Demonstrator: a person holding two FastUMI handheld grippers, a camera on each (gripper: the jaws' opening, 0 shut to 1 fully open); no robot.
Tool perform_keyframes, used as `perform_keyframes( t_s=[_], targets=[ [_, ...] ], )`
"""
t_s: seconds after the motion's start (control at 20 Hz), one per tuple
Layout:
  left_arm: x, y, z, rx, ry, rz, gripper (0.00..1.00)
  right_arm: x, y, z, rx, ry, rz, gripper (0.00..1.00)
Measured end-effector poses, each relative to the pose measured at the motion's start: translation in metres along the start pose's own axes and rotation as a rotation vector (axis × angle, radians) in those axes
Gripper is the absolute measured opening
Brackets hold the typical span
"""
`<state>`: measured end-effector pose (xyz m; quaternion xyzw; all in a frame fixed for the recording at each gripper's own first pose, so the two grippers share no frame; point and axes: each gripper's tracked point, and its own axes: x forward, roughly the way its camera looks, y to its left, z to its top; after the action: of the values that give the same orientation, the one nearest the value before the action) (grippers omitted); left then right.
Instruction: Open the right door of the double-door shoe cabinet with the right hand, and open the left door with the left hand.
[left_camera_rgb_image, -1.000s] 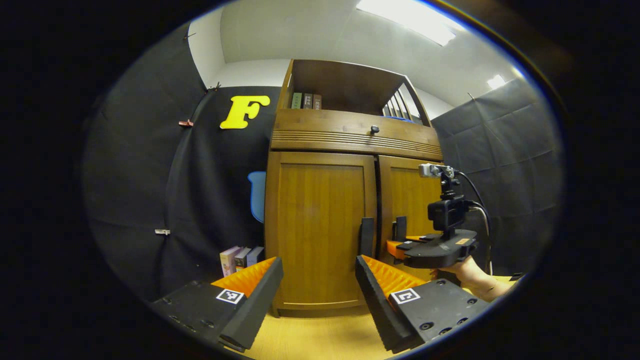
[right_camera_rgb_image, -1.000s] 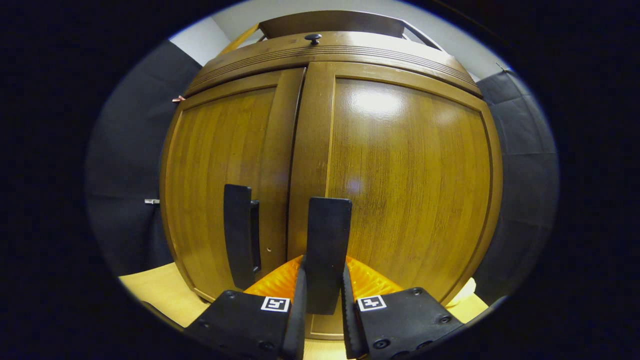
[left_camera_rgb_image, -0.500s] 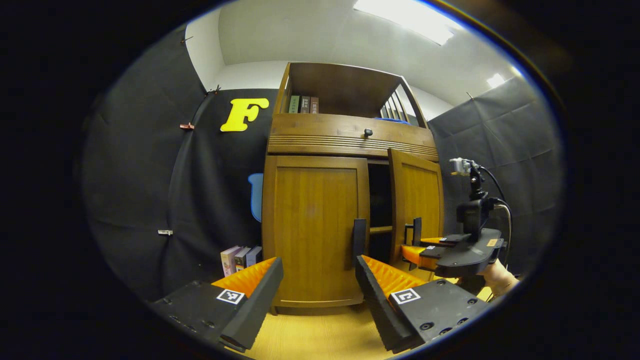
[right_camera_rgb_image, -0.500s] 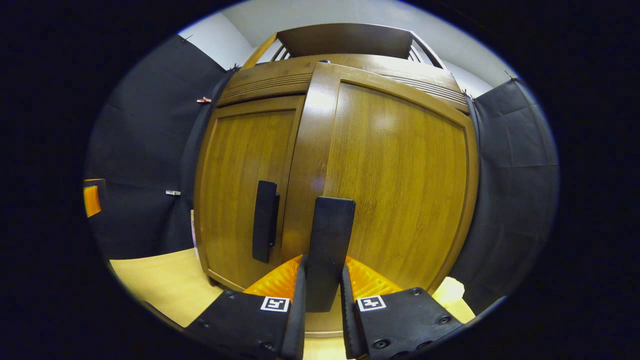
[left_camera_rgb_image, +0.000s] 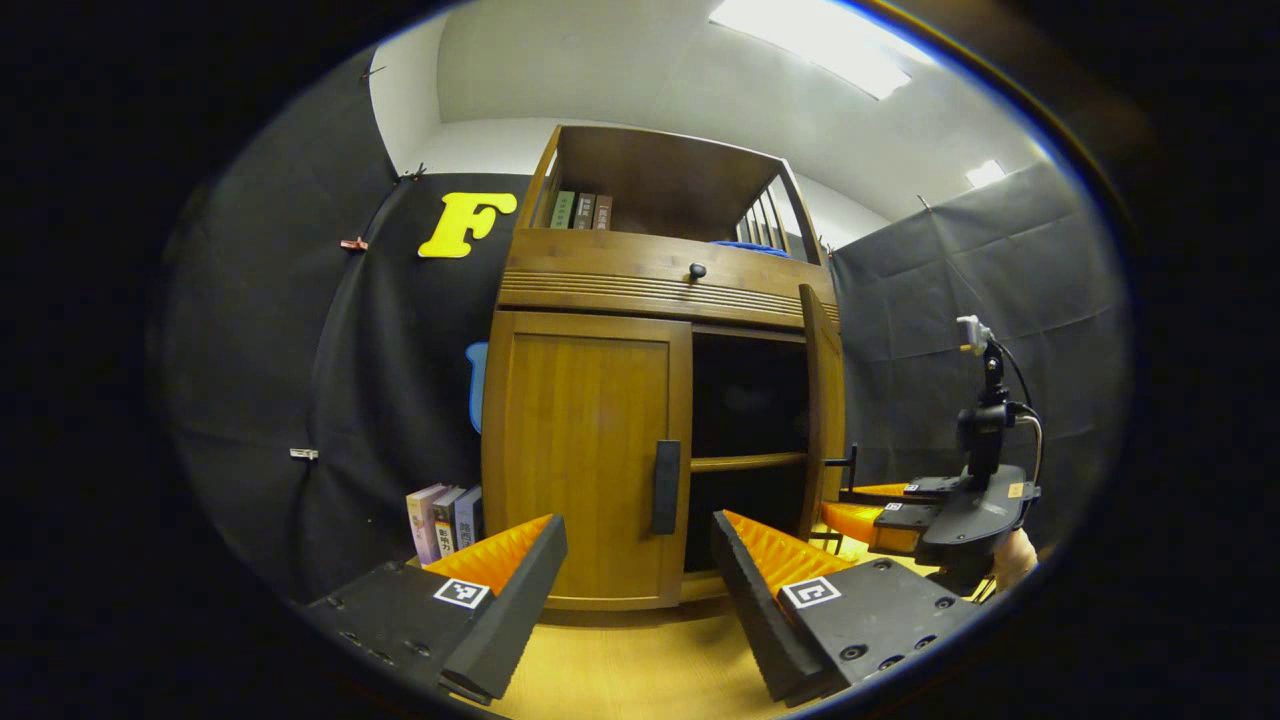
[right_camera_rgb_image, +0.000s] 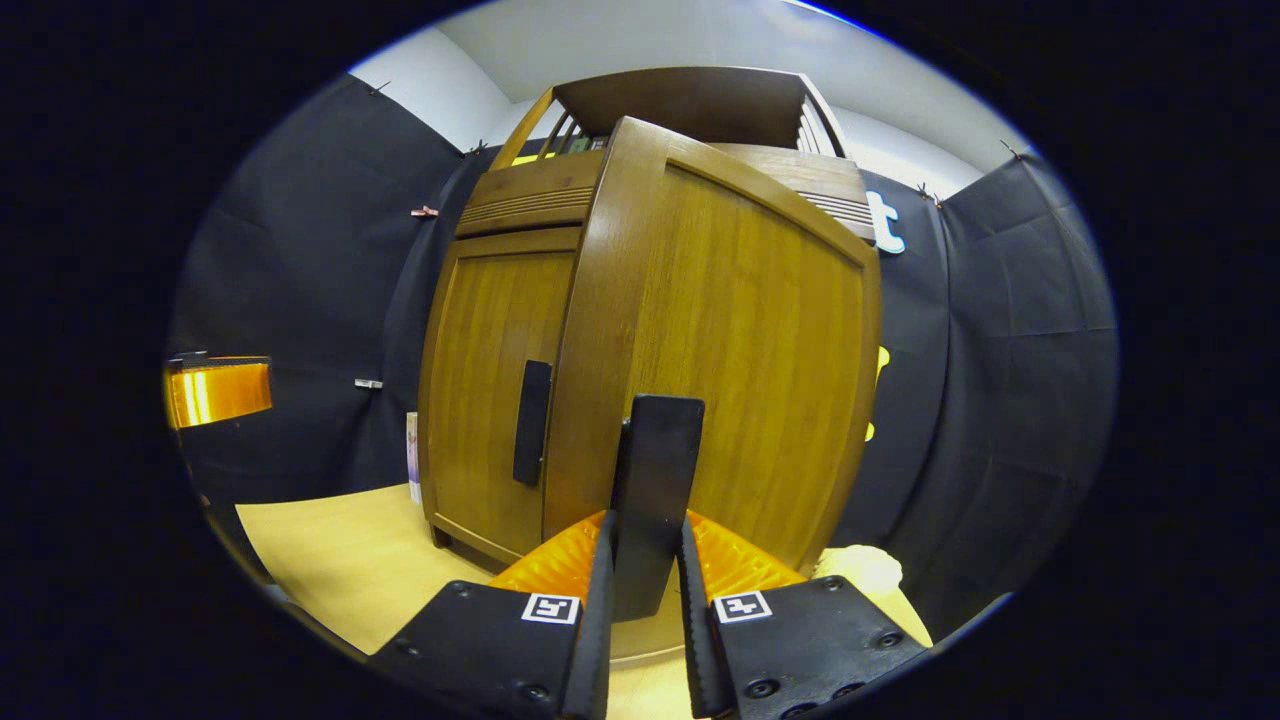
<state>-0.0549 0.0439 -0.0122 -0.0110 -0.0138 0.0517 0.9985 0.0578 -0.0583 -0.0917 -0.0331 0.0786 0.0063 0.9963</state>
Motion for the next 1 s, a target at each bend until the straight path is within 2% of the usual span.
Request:
perform_keyframes(
  t_s=[0.05,0.1,0.15,0.35,0.4,0.45,0.55,0.6,0.85,0.9,0.95,1.0],
  targets=[
    [-0.001,-0.007,-0.001,-0.003,-0.001,-0.011,0.90,-0.007,-0.006,0.000,0.003,0.001,-0.005,0.30],
    [-0.001,-0.013,-0.001,-0.005,0.000,-0.021,0.90,-0.013,-0.011,0.000,0.006,0.003,-0.011,0.34],
    [0.000,-0.019,-0.002,-0.006,0.002,-0.031,0.90,-0.019,-0.016,0.001,0.004,0.004,-0.016,0.34],
    [0.003,-0.044,-0.008,-0.008,0.018,-0.070,0.90,-0.042,-0.038,-0.002,-0.016,0.009,-0.050,0.34],
    [0.004,-0.051,-0.009,-0.011,0.020,-0.081,0.90,-0.047,-0.045,-0.002,-0.019,0.011,-0.064,0.29],
    [0.004,-0.056,-0.010,-0.014,0.021,-0.093,0.90,-0.052,-0.052,-0.002,-0.020,0.013,-0.079,0.33],
    [0.005,-0.067,-0.012,-0.024,0.023,-0.117,0.90,-0.062,-0.067,-0.001,-0.027,0.014,-0.119,0.31],
    [0.005,-0.072,-0.013,-0.028,0.027,-0.129,0.94,-0.067,-0.074,-0.002,-0.034,0.012,-0.141,0.29],
    [0.007,-0.088,-0.019,-0.030,0.037,-0.161,0.90,-0.082,-0.099,-0.009,-0.038,0.035,-0.189,0.27],
    [0.007,-0.090,-0.019,-0.031,0.037,-0.164,0.90,-0.087,-0.105,-0.008,-0.040,0.037,-0.198,0.30],
    [0.009,-0.092,-0.020,-0.033,0.037,-0.167,0.90,-0.090,-0.110,-0.009,-0.041,0.039,-0.205,0.19],
    [0.010,-0.093,-0.022,-0.035,0.038,-0.168,0.90,-0.092,-0.115,-0.009,-0.043,0.040,-0.212,0.19]
  ],
)
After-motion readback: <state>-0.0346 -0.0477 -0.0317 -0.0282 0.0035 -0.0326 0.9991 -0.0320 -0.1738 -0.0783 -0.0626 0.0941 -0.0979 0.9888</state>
